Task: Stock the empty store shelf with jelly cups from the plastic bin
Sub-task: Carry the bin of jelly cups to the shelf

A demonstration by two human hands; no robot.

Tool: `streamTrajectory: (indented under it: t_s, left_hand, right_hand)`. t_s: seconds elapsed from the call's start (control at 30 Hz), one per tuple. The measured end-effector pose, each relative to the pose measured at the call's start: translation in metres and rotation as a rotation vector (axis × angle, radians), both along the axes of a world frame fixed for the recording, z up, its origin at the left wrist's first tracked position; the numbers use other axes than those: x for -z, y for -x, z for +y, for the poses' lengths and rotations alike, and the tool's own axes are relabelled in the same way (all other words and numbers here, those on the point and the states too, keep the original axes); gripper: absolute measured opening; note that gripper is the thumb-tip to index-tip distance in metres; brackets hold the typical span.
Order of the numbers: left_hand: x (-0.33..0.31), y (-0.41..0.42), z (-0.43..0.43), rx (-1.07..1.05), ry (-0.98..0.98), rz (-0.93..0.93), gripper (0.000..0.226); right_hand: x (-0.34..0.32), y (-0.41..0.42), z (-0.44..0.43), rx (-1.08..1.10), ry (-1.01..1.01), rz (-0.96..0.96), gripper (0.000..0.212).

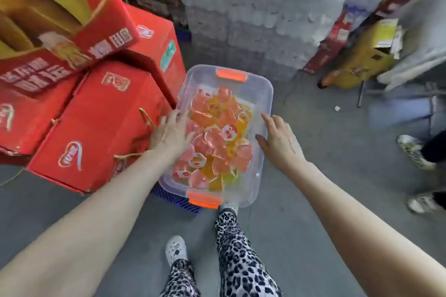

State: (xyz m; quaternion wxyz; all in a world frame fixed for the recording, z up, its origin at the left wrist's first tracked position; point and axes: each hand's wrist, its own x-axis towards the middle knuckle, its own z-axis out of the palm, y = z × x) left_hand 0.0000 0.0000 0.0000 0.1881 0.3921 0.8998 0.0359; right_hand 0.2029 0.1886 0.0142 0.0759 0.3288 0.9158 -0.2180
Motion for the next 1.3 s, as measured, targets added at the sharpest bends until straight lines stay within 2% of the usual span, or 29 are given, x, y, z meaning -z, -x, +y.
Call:
streamTrajectory:
  t_s: [0.1,0.2,0.3,0.37,0.43,0.53,0.67,0.93,1.17,1.3]
  left_hand:
    - [0.021,0.006,0.010,-0.107,0.016,-0.012,0.072]
    - [0.036,0.011,0.020,-0.195,0.015,-0.007,0.073]
    - [0.045,0.017,0.028,-0.298,0.069,-0.065,0.073]
    - [0.051,0.021,0.026,-0.339,0.099,-0.083,0.072]
    - [0.052,0.025,0.023,-0.380,0.067,-0.119,0.068]
    - [0.045,0.028,0.017,-0.450,-0.095,-0.249,0.055]
    - [0.026,-0.002,-0.013,-0.528,-0.227,-0.412,0.059]
    - [0.008,-0.099,-0.110,-0.649,-0.325,-0.537,0.066]
    - [-0.002,-0.190,-0.254,-0.781,-0.478,-0.587,0.063]
    - [-0.014,-0.239,-0.358,-0.872,-0.499,-0.566,0.064]
  right_hand:
    - [0.023,0.006,0.008,0.105,0.051,0.028,0.067]
    - [0.038,0.012,0.007,0.248,0.184,0.015,0.072]
    - [0.043,0.020,0.007,0.476,0.329,-0.002,0.063]
    - [0.046,0.022,0.007,0.525,0.385,-0.046,0.055]
    - [0.048,0.022,0.010,0.563,0.453,-0.062,0.049]
    - [0.050,0.013,0.014,0.620,0.508,-0.025,0.045]
    - [0.046,-0.017,0.004,0.604,0.462,0.044,0.040]
    - [0.006,-0.078,-0.045,0.413,0.328,0.121,0.039]
    - [-0.016,-0.127,-0.160,0.208,0.253,0.108,0.030]
    - [-0.020,-0.142,-0.246,0.060,0.244,0.091,0.036]
